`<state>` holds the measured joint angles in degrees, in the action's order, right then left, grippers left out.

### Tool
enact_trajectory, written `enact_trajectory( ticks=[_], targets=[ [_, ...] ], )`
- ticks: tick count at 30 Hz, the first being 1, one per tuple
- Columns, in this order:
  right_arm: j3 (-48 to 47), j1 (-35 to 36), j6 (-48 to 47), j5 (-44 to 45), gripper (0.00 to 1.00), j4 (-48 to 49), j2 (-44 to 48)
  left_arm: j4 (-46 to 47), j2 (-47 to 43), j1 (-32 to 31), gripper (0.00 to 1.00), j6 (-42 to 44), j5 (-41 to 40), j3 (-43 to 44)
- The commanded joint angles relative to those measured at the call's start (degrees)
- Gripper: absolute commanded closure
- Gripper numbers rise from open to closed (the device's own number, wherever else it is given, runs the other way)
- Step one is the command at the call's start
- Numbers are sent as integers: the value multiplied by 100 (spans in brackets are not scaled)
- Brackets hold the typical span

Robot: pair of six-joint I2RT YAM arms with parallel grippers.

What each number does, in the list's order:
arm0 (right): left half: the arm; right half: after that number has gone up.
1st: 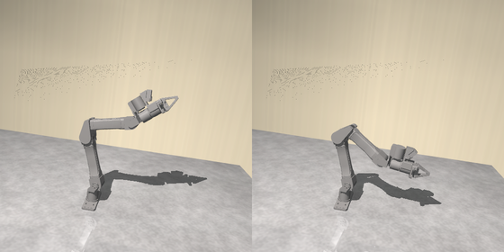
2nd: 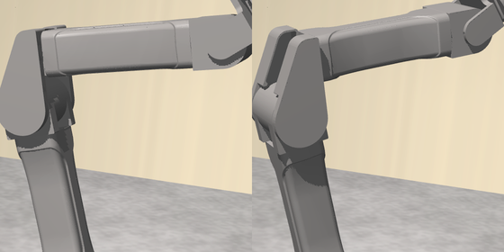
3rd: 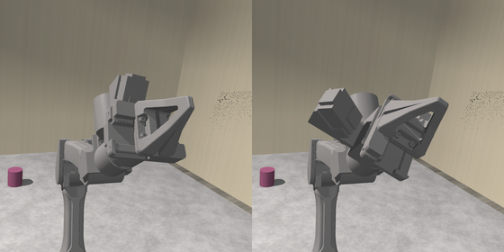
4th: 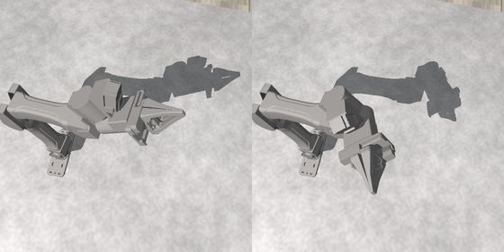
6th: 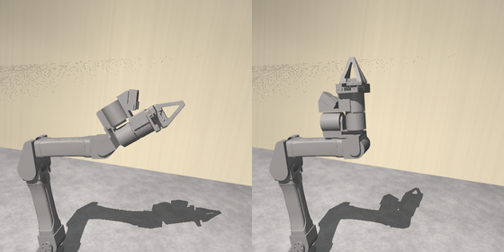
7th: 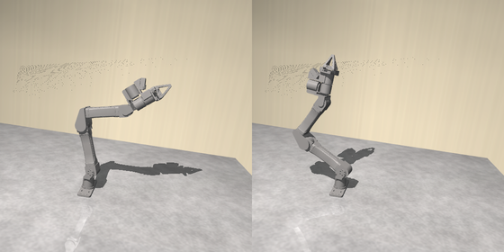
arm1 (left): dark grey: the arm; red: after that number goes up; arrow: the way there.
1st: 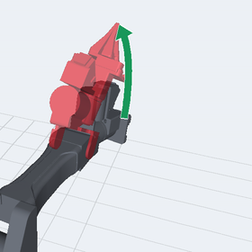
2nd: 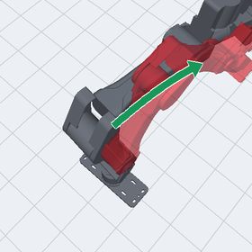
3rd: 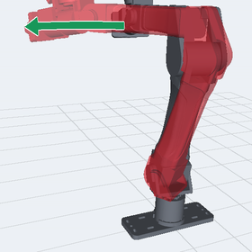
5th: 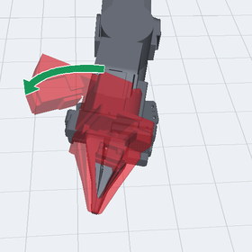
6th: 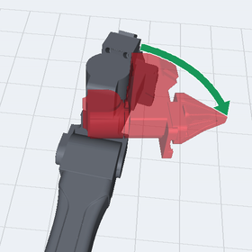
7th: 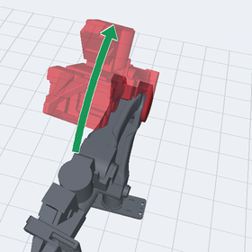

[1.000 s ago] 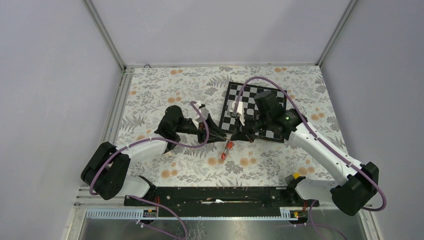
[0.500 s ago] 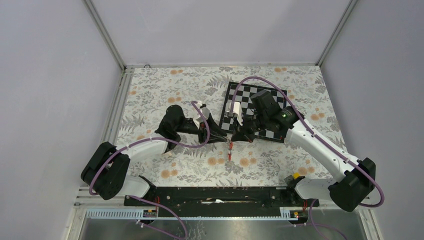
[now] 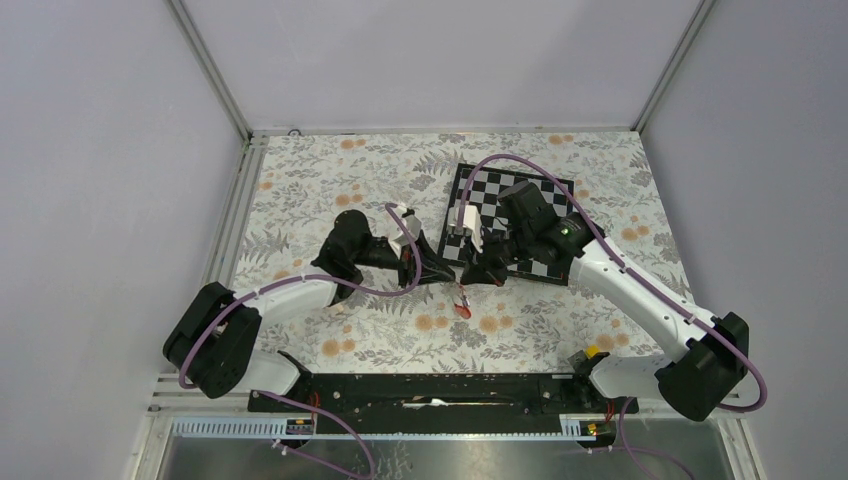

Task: Put the keys on the keyring

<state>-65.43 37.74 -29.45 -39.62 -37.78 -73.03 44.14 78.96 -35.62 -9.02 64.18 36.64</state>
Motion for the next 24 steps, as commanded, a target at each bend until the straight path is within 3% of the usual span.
enact_trajectory(
  ticks=[1,7,12,16,20,24],
  targets=[
    [-252,65,82,-56,100,251,50,145,24,-40,84,114,-6,206],
    [-236,63,80,-46,100,262,69,87,27,-50,81,147,-9,193],
    [-225,67,97,-42,100,283,95,56,32,-59,99,181,42,213],
    [-172,66,140,-33,100,362,113,59,25,-57,100,167,115,222],
    [-11,66,162,68,83,522,290,247,-39,-60,100,70,328,190],
    [281,53,29,39,70,670,596,1219,-78,-42,100,-446,696,-55]
  ],
)
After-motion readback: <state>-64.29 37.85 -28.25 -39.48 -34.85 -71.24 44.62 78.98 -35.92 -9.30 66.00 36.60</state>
